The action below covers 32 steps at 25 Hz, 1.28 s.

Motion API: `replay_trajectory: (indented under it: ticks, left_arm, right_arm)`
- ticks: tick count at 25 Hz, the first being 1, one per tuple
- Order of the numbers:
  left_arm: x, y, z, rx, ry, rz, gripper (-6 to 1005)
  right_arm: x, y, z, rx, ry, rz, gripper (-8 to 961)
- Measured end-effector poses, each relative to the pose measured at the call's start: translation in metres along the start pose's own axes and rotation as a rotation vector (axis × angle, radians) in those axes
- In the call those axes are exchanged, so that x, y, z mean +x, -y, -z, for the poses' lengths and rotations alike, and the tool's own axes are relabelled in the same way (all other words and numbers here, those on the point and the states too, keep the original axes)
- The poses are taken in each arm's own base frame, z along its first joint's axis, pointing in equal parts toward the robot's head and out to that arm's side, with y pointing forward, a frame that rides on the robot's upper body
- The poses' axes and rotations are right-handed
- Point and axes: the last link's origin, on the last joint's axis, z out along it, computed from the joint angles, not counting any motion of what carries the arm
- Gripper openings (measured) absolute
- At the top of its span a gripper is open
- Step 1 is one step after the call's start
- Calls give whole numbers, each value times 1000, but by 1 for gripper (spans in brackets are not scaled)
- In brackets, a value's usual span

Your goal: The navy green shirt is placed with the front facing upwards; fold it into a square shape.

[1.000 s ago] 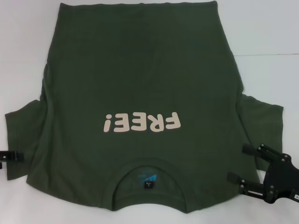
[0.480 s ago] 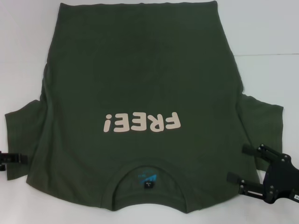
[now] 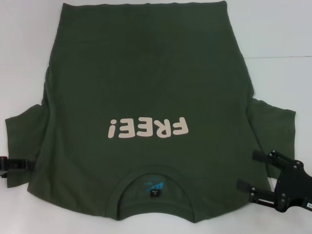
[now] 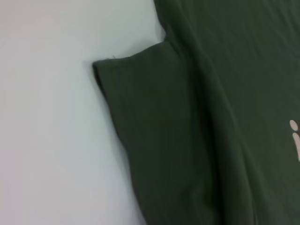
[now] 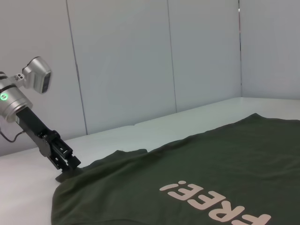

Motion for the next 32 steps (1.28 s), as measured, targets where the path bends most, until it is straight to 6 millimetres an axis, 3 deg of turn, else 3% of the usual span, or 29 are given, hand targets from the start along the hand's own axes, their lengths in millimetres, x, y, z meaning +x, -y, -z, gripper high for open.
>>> replay_trajectory:
  ticks: [13,22,27,32]
  left_arm:
    - [4,-4,-5,-8,2,-3,841]
    - [5,-3,-6,6,5,-8,712]
    - [6,-4,-9,17,13,-21,481]
    - [7,-5,-8,18,11,-24,364]
  right_arm:
    - [-1,2,-1,1,-2,4,919]
    - [-3,3,-2,-2,-1,1,919]
    - [-4,4,-1,-2,-1,3,919]
    - [-4,5,-1,-1,-1,5,920]
